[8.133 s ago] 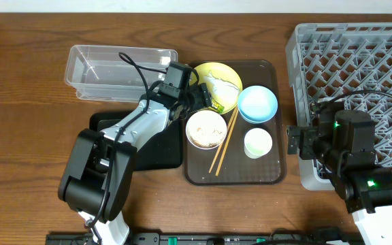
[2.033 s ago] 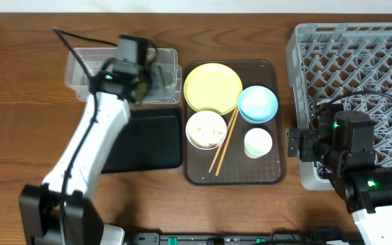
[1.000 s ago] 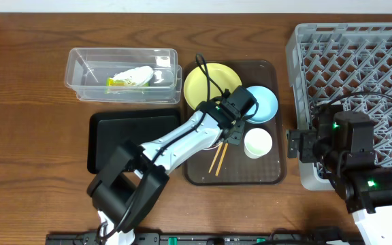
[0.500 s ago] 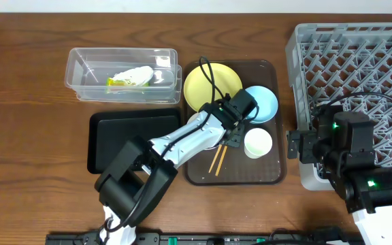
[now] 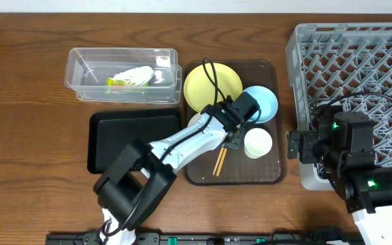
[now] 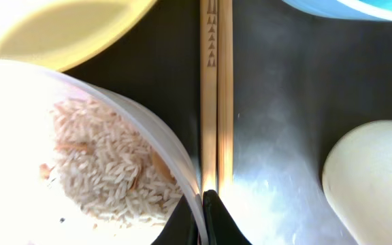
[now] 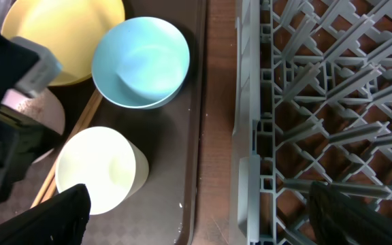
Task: Sort waste into correct bins and load items into the dishwasher rack
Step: 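Grasp the rim of the pink rice bowl with left gripper, then carry pink bowl over black tray and tip rice out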
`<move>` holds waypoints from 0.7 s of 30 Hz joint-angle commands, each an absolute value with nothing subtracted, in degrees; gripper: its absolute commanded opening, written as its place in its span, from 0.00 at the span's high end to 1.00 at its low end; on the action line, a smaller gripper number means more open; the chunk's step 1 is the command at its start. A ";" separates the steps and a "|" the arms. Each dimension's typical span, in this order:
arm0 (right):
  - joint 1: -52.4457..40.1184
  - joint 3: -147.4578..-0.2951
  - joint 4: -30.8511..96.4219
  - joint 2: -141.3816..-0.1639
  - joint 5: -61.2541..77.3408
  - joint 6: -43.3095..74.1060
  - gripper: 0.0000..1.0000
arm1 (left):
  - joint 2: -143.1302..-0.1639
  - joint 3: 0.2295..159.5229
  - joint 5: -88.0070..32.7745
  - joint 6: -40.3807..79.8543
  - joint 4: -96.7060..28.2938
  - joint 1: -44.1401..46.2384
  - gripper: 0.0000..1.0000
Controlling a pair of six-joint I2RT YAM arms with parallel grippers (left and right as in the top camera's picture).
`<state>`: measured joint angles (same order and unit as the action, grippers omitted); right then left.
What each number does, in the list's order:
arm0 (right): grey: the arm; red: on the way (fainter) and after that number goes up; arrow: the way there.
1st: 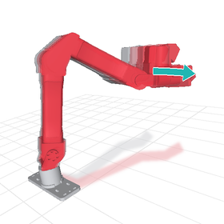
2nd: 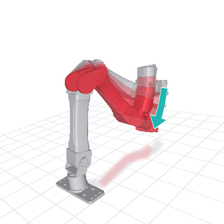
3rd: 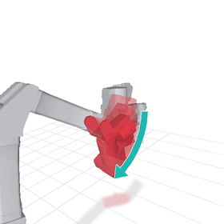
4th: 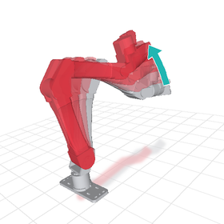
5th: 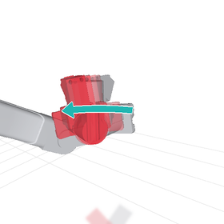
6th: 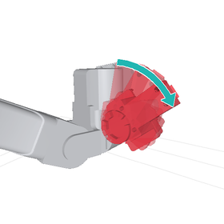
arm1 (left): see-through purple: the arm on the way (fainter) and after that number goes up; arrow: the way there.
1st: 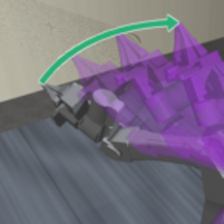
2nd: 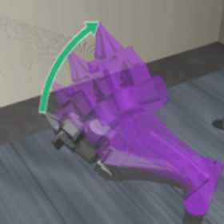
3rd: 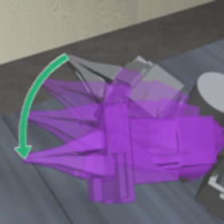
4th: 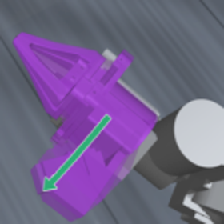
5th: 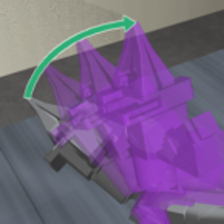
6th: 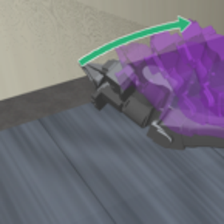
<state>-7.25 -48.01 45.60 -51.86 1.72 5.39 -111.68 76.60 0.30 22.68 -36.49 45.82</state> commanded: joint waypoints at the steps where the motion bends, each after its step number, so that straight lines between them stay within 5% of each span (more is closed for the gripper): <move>1: -7.16 -49.06 45.71 -51.66 1.96 4.64 0.01 | -106.50 76.97 -0.86 23.20 -38.35 45.67 0.94; 10: -7.16 -49.06 45.74 -51.66 1.96 4.64 0.01 | -92.97 76.95 -2.52 23.05 -45.71 40.45 0.94; 21: -7.16 -49.06 45.95 -51.66 1.96 4.64 0.01 | -90.87 73.03 -30.70 12.53 -53.71 17.19 0.94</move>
